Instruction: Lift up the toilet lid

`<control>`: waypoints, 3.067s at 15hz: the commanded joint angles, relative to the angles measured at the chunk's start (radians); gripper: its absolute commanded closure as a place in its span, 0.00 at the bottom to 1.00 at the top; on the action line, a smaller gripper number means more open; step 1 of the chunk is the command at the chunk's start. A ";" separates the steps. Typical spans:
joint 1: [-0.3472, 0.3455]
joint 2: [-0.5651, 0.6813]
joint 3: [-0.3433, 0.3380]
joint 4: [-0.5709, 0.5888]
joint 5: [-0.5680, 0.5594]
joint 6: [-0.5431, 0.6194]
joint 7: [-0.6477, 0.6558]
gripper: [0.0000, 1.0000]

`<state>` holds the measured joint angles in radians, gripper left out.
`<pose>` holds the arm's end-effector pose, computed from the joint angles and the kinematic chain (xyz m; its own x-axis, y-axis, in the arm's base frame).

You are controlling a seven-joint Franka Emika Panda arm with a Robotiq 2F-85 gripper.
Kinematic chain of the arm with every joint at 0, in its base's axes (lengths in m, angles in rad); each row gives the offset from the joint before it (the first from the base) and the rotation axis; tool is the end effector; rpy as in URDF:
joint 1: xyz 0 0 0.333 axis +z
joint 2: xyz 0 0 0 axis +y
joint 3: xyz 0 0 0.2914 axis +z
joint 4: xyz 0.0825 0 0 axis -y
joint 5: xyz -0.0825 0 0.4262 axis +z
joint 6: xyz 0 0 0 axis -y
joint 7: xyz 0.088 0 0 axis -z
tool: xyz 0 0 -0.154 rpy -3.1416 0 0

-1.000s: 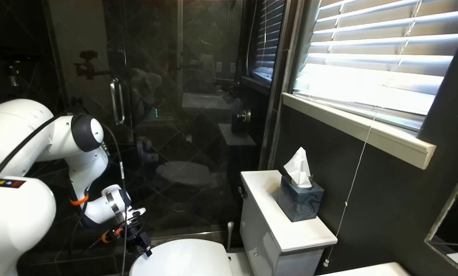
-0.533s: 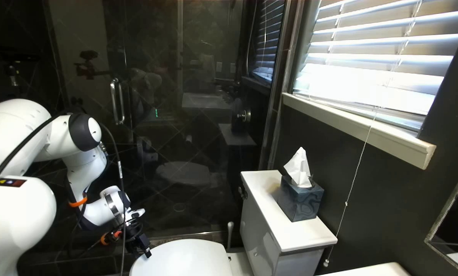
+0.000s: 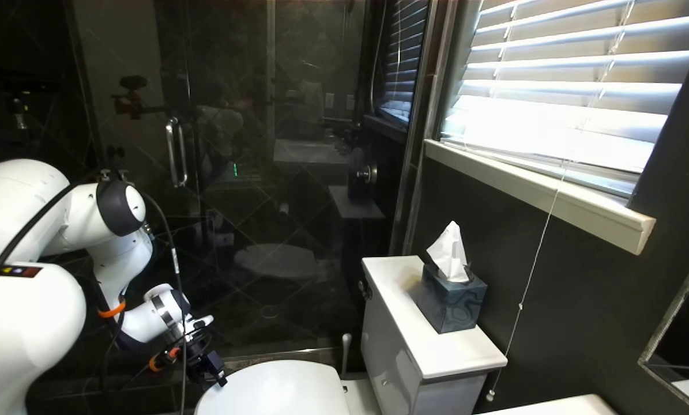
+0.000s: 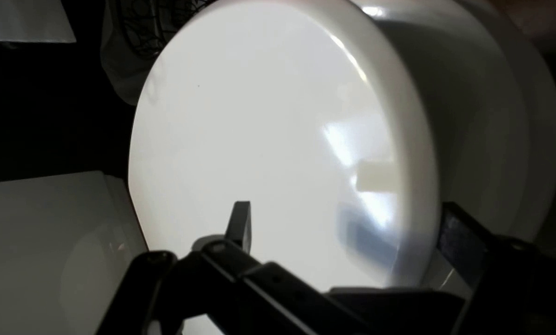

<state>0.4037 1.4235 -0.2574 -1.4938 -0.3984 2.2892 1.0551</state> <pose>0.4957 0.0020 -0.2507 0.9110 -0.4105 -0.0397 -0.2617 -0.6498 0.7137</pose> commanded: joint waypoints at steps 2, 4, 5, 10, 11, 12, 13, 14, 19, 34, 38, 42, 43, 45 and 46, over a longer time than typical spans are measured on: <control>0.063 0.032 -0.047 0.017 -0.027 -0.147 -0.012 0.00; 0.075 0.047 -0.048 0.026 -0.042 -0.164 -0.020 0.00; 0.080 0.050 -0.051 0.022 -0.049 -0.167 -0.015 0.00; 0.108 0.003 -0.065 -0.084 -0.071 -0.138 0.016 0.00; 0.114 -0.010 -0.070 -0.108 -0.075 -0.132 0.024 0.00; 0.122 -0.026 -0.074 -0.134 -0.080 -0.127 0.031 0.00; 0.131 -0.041 -0.081 -0.161 -0.085 -0.126 0.043 0.00; 0.140 -0.060 -0.087 -0.199 -0.090 -0.126 0.051 0.00; 0.186 -0.160 -0.118 -0.348 -0.123 -0.200 0.092 0.00; 0.109 -0.238 -0.055 -0.341 -0.262 -0.435 0.194 0.00; 0.110 -0.244 -0.064 -0.347 -0.282 -0.443 0.276 0.00; 0.101 -0.269 -0.080 -0.365 -0.314 -0.482 0.408 0.00; 0.093 -0.274 -0.083 -0.368 -0.321 -0.491 0.450 0.00; 0.078 -0.296 -0.086 -0.378 -0.338 -0.507 0.530 0.00; 0.067 -0.312 -0.083 -0.383 -0.344 -0.514 0.565 0.00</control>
<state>0.5051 1.1770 -0.3368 -1.8378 -0.6763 1.8086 1.5031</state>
